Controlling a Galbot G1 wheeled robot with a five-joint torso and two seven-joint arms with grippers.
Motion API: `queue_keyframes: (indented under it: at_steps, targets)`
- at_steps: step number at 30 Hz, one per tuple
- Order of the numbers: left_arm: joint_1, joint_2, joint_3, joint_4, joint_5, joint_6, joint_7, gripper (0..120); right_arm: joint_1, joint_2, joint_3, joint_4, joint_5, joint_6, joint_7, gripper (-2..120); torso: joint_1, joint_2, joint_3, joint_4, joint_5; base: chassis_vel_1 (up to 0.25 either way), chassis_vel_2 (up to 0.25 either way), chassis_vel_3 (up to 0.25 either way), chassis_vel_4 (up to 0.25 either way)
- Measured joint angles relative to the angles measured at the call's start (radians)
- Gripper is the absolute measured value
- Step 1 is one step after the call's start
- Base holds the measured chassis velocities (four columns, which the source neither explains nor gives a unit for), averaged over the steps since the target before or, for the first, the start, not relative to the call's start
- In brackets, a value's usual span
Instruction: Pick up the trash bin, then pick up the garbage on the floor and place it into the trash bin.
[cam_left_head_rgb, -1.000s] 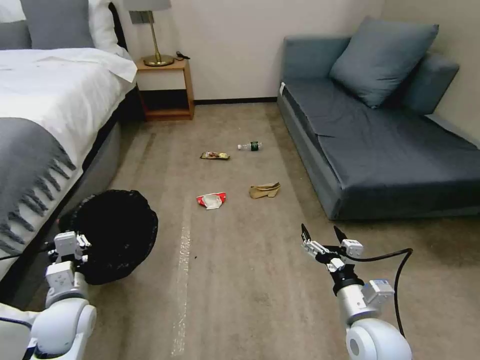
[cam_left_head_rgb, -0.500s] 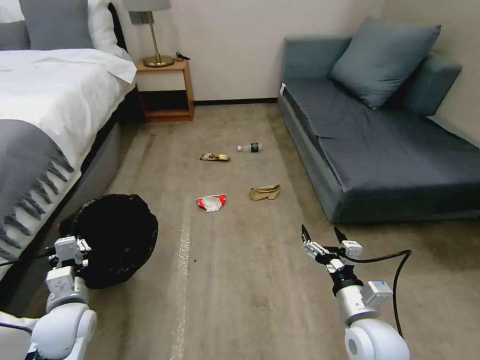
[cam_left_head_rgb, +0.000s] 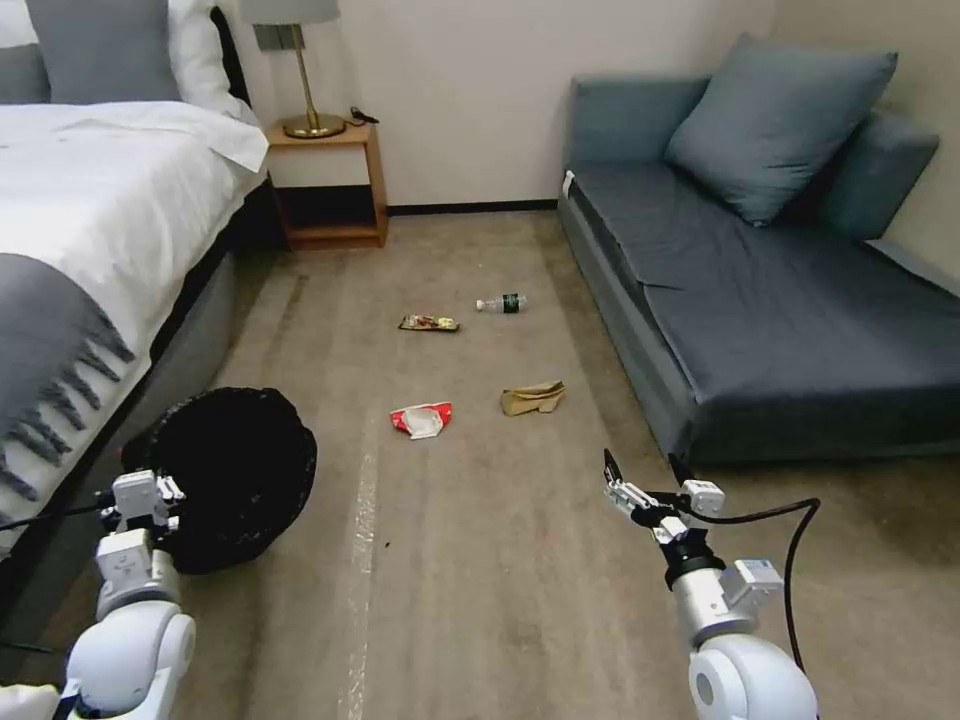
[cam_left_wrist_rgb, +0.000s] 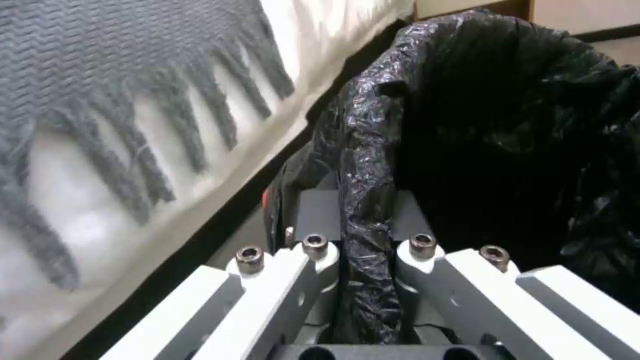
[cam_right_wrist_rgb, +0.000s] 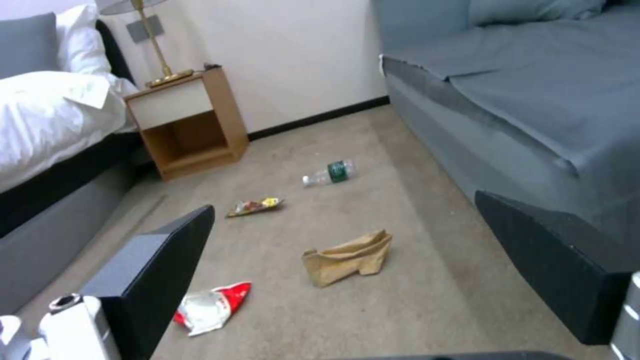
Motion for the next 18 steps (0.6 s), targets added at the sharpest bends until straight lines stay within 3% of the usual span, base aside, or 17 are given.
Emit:
queue_keyframes:
  at_steps: [18]
  targets:
    - [-0.01, -0.003, 0.002, 0.008, -0.001, -0.006, 0.001, 6, 0.021, -0.007, -0.024, -0.02, -0.028, 0.0, -0.04, 100, 0.0, 0.0, 0.0, 0.0001, -0.0002, -0.083, 0.081, 0.085, -0.079]
